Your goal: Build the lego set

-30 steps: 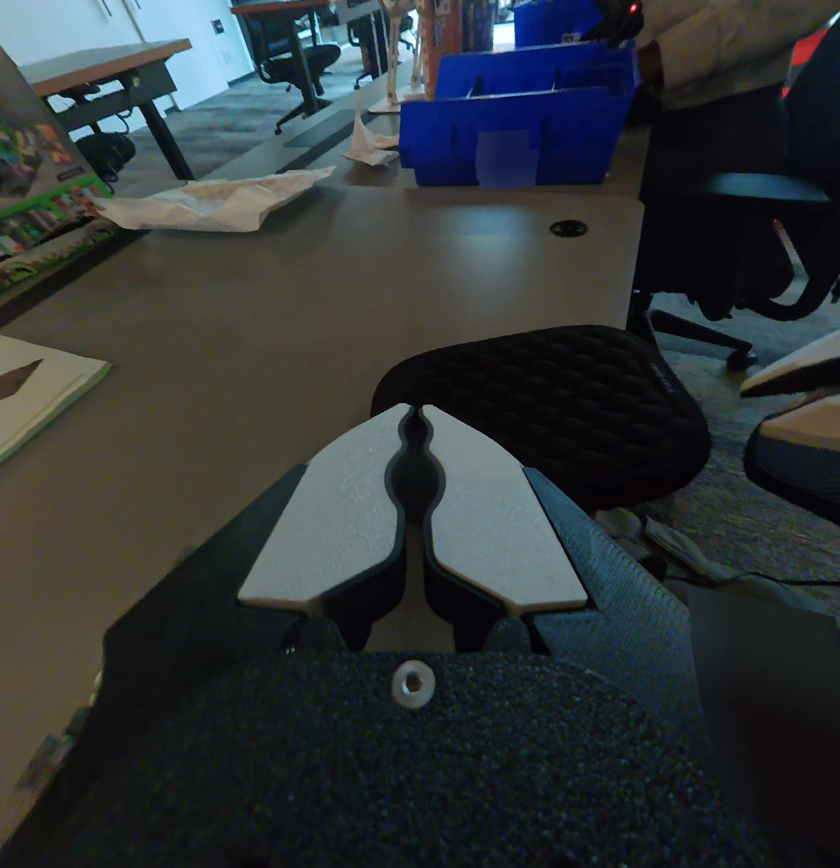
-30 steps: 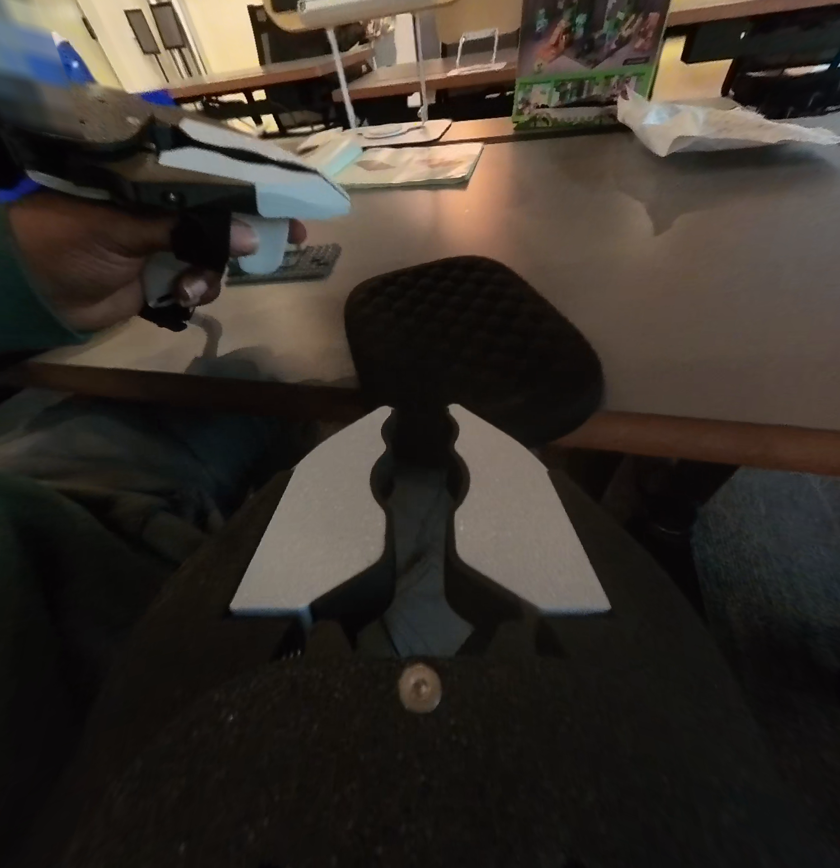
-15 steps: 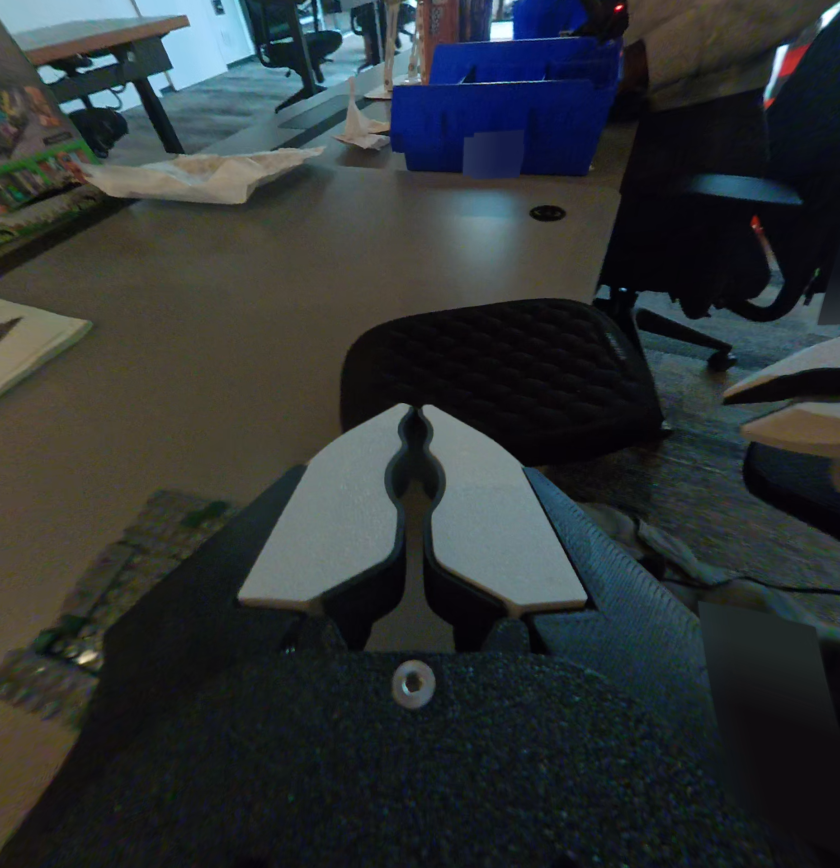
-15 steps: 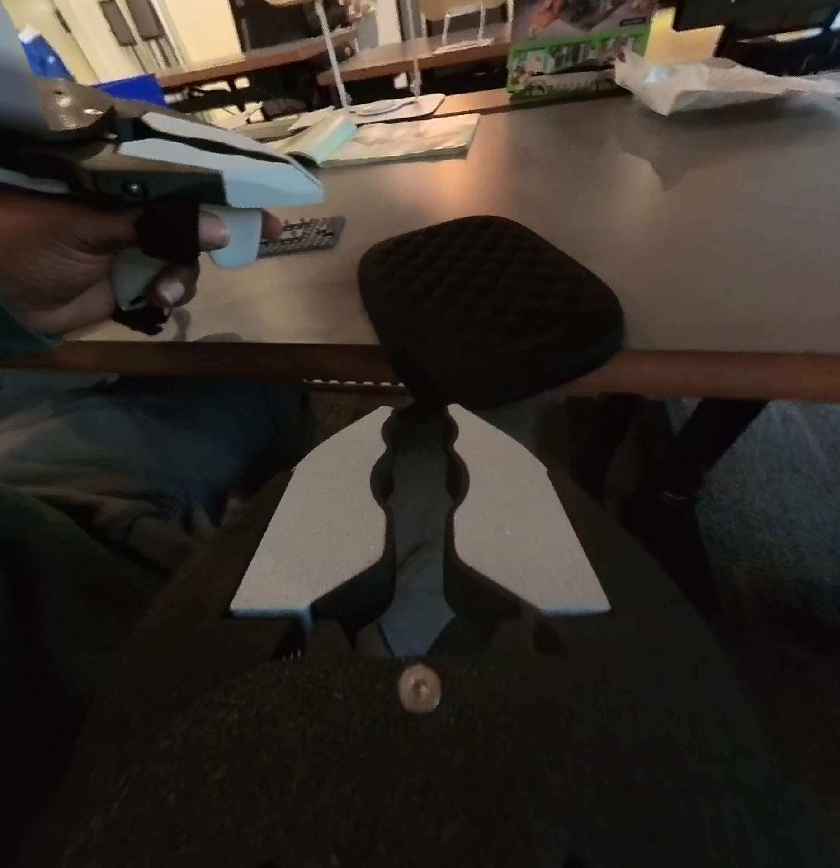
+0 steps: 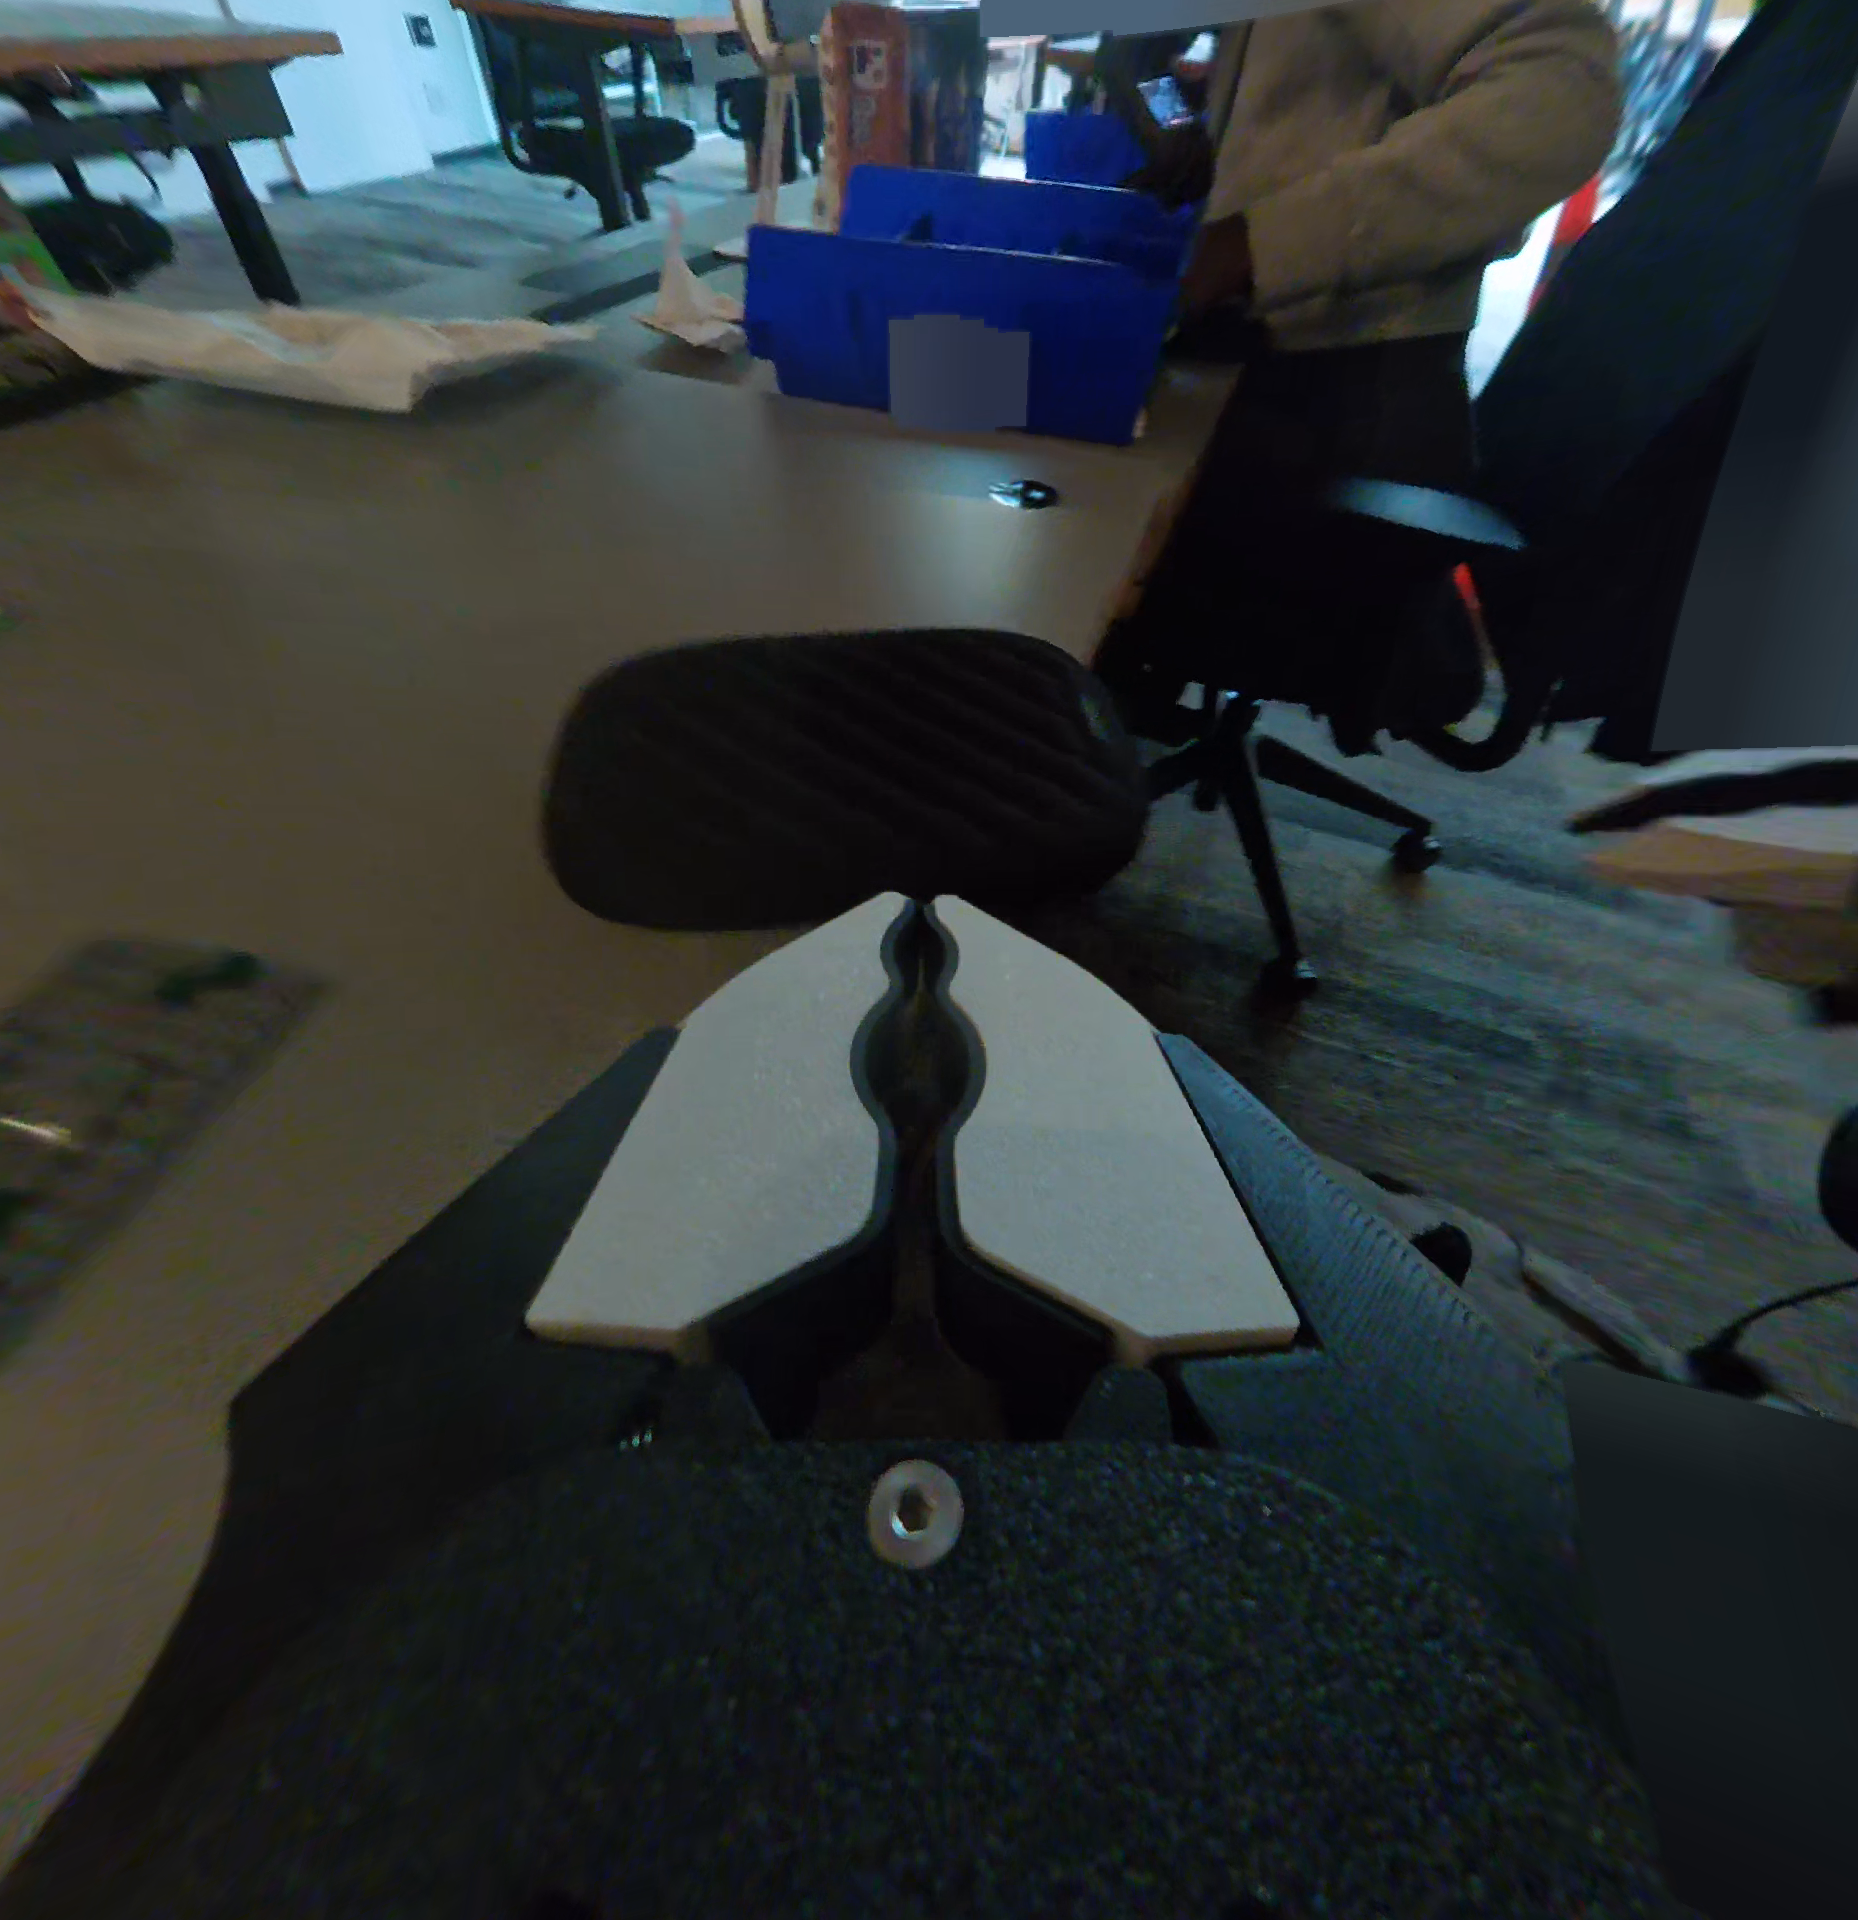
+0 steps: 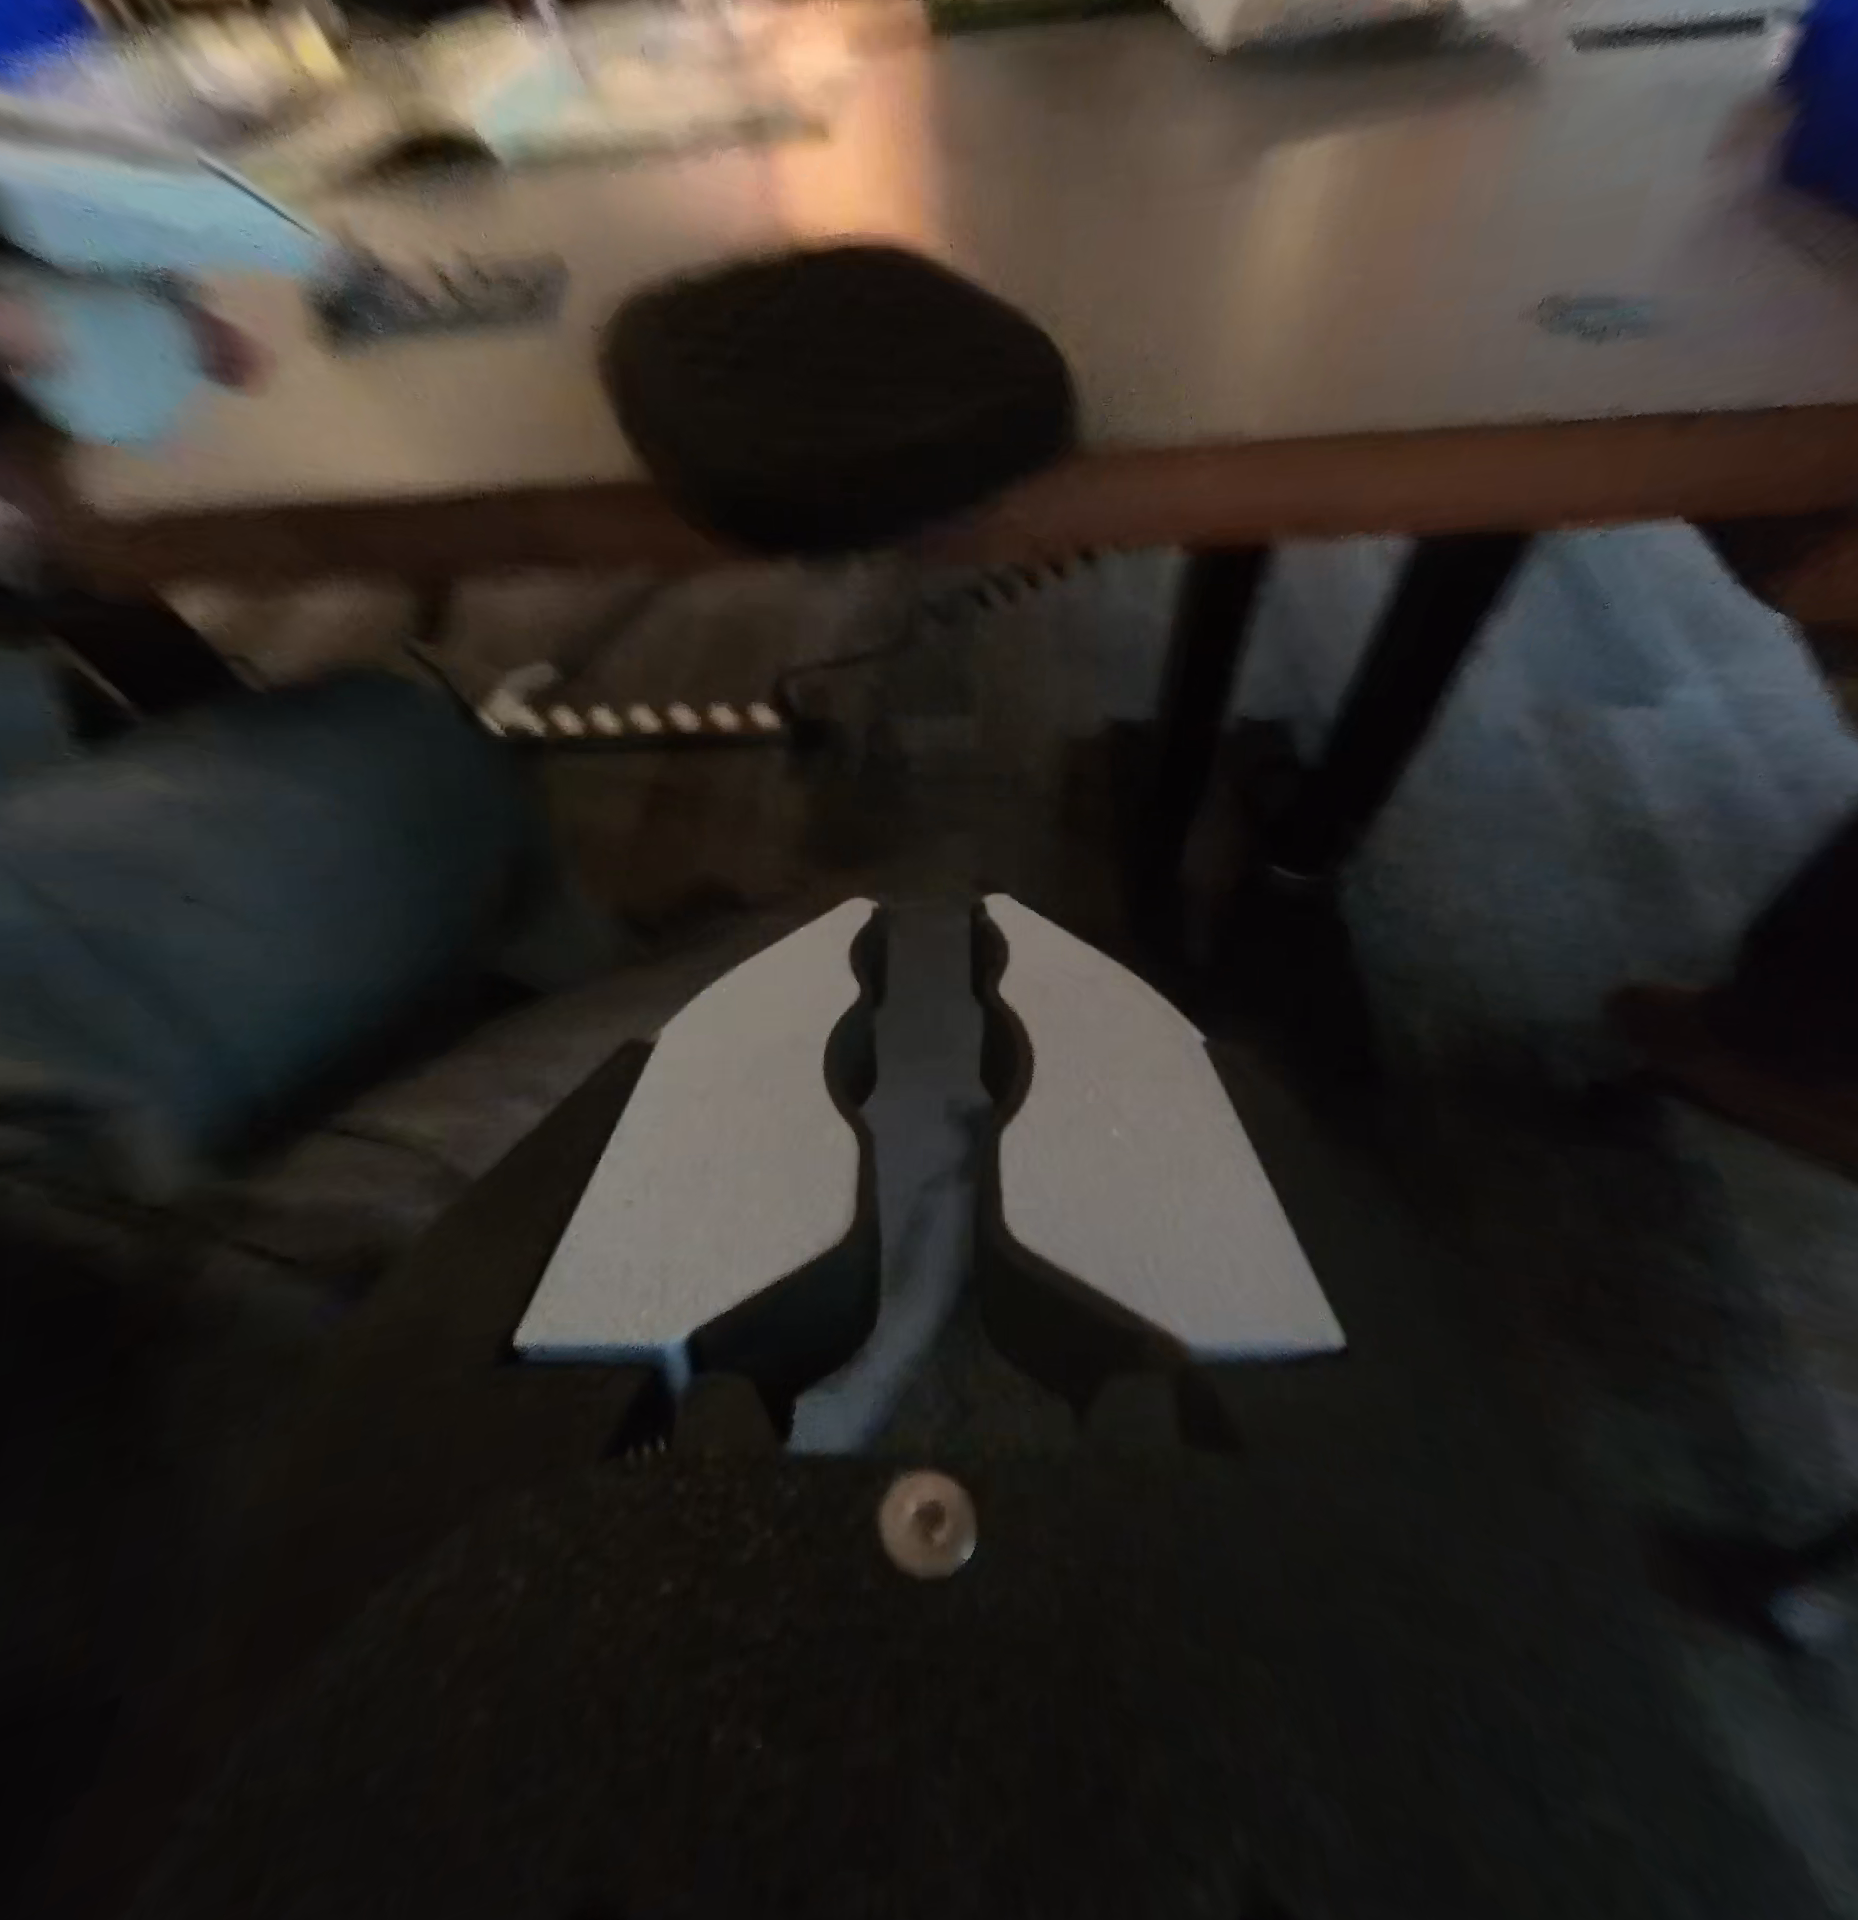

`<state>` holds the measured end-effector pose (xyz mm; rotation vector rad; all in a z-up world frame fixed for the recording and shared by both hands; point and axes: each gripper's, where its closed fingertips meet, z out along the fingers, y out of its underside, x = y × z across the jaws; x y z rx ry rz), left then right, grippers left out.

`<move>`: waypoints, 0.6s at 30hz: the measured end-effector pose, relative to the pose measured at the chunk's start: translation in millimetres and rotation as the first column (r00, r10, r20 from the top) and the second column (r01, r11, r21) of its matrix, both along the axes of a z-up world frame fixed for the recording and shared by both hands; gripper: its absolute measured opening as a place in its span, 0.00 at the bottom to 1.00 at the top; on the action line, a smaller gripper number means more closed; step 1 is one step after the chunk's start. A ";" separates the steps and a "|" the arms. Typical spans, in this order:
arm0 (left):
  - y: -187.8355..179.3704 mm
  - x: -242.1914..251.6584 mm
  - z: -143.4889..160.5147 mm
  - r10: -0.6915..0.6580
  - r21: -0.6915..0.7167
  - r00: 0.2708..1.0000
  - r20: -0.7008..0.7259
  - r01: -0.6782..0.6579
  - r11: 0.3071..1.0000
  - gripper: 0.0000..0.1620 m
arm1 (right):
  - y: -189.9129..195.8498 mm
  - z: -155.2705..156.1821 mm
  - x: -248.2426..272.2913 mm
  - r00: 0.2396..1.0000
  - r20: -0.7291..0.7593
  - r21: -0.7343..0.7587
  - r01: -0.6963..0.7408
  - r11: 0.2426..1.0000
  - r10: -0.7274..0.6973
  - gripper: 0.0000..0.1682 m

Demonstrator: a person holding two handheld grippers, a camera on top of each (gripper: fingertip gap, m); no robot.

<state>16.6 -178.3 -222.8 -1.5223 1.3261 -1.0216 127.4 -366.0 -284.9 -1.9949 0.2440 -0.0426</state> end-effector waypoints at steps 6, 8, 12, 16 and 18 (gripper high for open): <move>-45.2 -5.0 -49.8 -0.005 -0.082 0.998 -0.057 0.000 0.997 0.00 | -3.9 -104.1 45.3 0.994 0.001 -0.150 -0.104 0.983 0.105 0.09; -54.8 -5.8 -73.4 0.002 -0.075 0.994 -0.107 -0.010 0.997 0.00 | 6.8 -146.3 53.1 0.992 -0.018 -0.161 -0.129 0.979 0.127 0.08; -54.7 -5.9 -124.3 0.058 -0.046 0.974 -0.219 -0.070 0.997 0.00 | 33.1 -238.2 64.0 0.988 0.006 -0.213 -0.148 0.966 0.153 0.07; -43.8 2.6 -163.4 0.099 -0.040 0.956 -0.276 -0.114 0.993 0.00 | 58.9 -325.5 68.2 0.990 0.027 -0.273 -0.125 0.954 0.137 0.07; -37.7 8.2 -176.4 0.104 -0.049 0.954 -0.283 -0.122 0.991 0.00 | 70.7 -366.8 67.2 0.990 0.031 -0.310 -0.120 0.943 0.137 0.05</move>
